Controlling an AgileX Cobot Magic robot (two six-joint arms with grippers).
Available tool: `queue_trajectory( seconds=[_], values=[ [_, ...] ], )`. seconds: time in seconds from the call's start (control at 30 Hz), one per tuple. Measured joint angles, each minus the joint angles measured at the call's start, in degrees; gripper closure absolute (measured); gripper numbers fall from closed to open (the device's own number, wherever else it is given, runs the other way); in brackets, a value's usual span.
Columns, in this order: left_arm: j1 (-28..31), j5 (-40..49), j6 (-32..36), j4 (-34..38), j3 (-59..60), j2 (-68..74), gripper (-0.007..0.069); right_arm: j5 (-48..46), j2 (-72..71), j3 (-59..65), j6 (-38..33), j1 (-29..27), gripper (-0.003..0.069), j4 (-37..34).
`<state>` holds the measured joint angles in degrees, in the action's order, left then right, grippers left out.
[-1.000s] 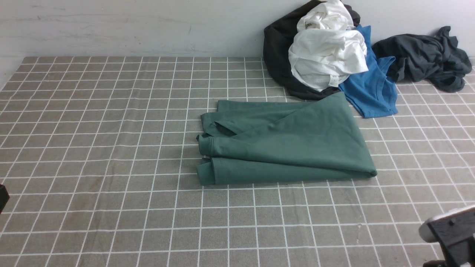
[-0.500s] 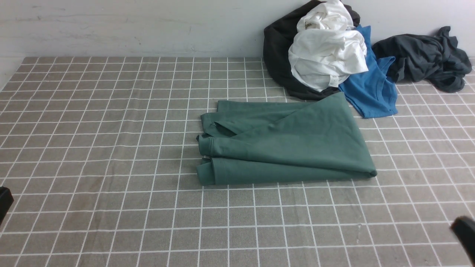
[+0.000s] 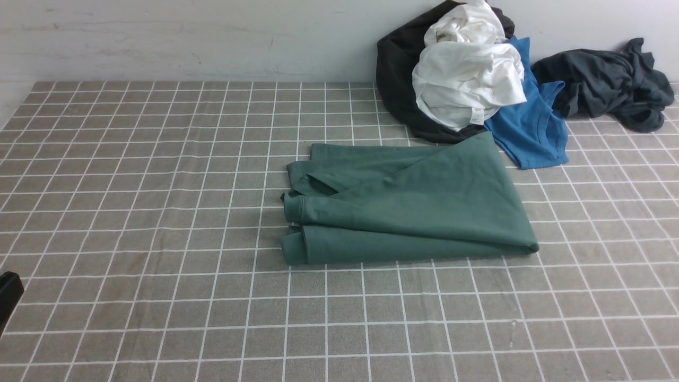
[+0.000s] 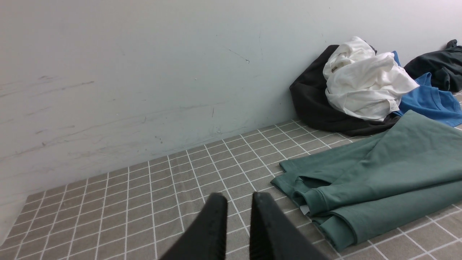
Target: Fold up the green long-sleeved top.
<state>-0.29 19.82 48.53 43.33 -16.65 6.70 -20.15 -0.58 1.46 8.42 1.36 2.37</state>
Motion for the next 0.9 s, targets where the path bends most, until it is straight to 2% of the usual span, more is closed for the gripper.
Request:
queue_trajectory(
  seconds=[0.77, 0.83, 0.9],
  values=[
    [-0.3, -0.5, 0.0, -0.2, 1.2, -1.0, 0.0538, -0.2, 0.0, 0.0, 0.0, 0.0, 0.0673, 0.1],
    [-0.4, -0.7, 0.0, -1.4, 2.1, -2.2, 0.0538, -0.2, 0.0, 0.0, 0.0, 0.0, 0.0673, 0.1],
    [-0.5, -3.4, -1.4, -9.2, 5.5, -5.9, 0.0538, -0.2, 0.0, 0.0, 0.0, 0.0, 0.0673, 0.2]
  ],
)
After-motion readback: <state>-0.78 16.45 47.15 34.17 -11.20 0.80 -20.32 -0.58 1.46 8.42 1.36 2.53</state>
